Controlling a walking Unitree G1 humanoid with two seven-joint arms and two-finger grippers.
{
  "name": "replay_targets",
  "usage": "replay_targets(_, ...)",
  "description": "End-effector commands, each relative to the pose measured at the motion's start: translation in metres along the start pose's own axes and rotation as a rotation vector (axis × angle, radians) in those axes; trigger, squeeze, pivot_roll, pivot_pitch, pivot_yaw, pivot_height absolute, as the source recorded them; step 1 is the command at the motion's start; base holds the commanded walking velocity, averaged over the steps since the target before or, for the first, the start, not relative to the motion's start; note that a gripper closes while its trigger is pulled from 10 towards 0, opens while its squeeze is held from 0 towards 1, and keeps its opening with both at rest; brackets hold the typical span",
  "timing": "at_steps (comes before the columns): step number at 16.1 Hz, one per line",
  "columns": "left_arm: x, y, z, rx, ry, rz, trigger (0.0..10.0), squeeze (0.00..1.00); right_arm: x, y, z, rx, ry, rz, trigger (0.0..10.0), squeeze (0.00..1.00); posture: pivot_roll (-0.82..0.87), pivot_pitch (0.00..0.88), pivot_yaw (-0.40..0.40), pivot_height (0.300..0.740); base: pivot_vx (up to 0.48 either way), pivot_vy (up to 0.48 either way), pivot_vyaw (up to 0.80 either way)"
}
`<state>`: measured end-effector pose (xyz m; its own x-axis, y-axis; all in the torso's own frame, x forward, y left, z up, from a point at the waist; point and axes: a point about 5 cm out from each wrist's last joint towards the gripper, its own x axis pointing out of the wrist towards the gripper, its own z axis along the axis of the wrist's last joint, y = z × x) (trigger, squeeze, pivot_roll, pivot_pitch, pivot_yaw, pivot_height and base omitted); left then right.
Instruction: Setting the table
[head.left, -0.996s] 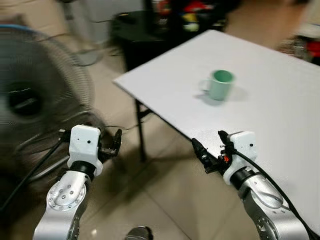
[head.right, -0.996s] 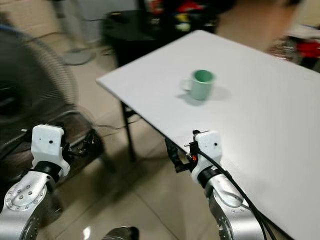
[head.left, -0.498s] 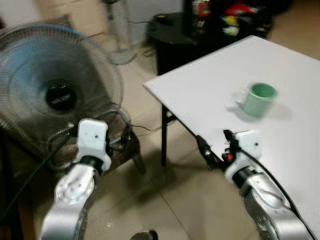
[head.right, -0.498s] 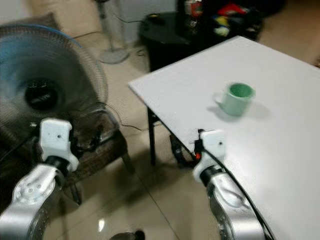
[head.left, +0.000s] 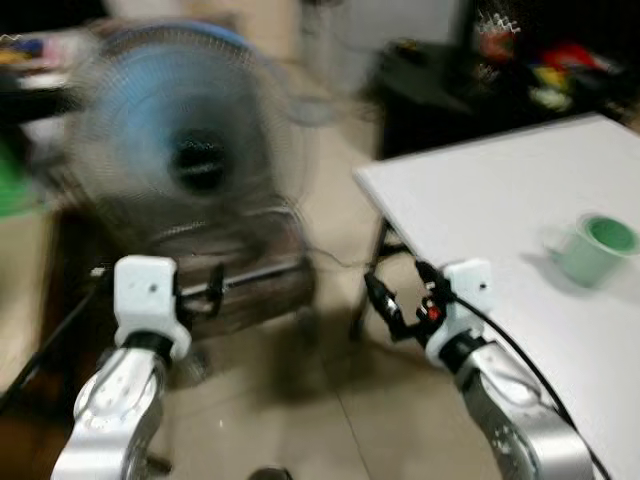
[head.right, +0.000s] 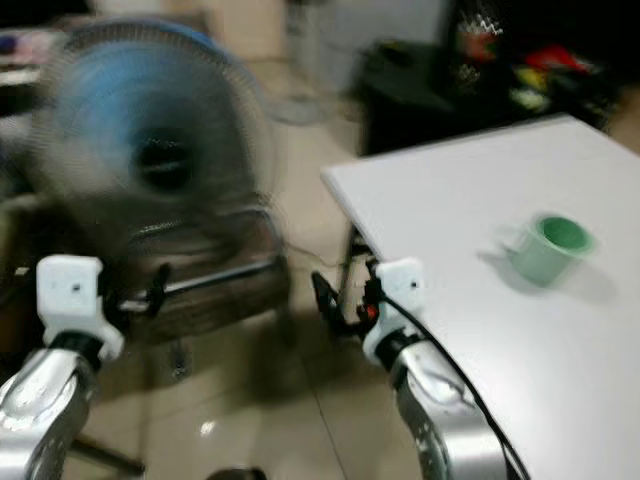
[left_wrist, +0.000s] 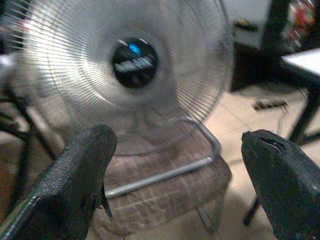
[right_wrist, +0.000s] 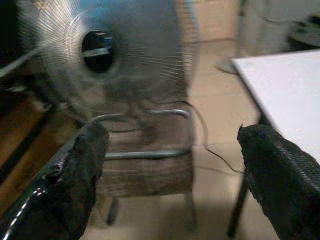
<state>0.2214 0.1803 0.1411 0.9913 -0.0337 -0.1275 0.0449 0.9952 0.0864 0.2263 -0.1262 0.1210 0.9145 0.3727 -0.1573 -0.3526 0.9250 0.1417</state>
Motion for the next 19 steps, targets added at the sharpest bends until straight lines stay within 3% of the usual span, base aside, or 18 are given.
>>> replay_targets(1, 0.005, -0.009, 0.000, 0.030, -0.016, -0.051, 10.0, 1.00, -0.006, -0.009, 0.001, 0.008, -0.010, -0.066, 10.0, 1.00, 0.02, 0.006, 0.047, 0.740, 0.000, 0.000, 0.80)
replay_targets(3, 0.010, -0.014, 0.003, 0.032, -0.016, -0.078, 10.0, 1.00, -0.008, -0.011, 0.002, 0.000, -0.015, -0.070, 10.0, 1.00, 0.02, 0.011, 0.063, 0.740, 0.000, 0.000, 0.80)
replay_targets(6, 0.012, -0.007, 0.009, 0.082, -0.074, 0.023, 10.0, 1.00, -0.010, -0.006, 0.002, 0.017, -0.022, -0.050, 10.0, 1.00, 0.02, 0.022, 0.068, 0.740, 0.000, 0.000, 0.80)
replay_targets(9, 0.009, -0.008, 0.010, 0.071, -0.084, -0.047, 10.0, 1.00, -0.008, -0.003, 0.004, 0.041, -0.039, -0.032, 10.0, 1.00, 0.02, 0.022, 0.065, 0.740, 0.000, 0.000, 0.80)
replay_targets(10, 0.008, -0.008, 0.010, 0.077, -0.091, -0.039, 10.0, 0.00, -0.008, -0.003, 0.004, 0.044, -0.038, -0.021, 10.0, 1.00, 0.03, 0.025, 0.058, 0.740, 0.000, 0.000, 0.80)
replay_targets(17, 0.012, -0.022, 0.013, 0.086, -0.139, -0.090, 10.0, 0.00, 0.000, -0.005, 0.012, 0.013, -0.059, 0.020, 10.0, 1.00, 0.01, 0.000, 0.048, 0.740, 0.000, 0.000, 0.80)
replay_targets(19, 0.017, -0.022, 0.013, 0.064, -0.148, -0.115, 10.0, 0.00, 0.003, -0.007, 0.011, 0.054, -0.071, -0.002, 10.0, 1.00, 0.01, 0.000, 0.054, 0.740, 0.000, 0.000, 0.80)
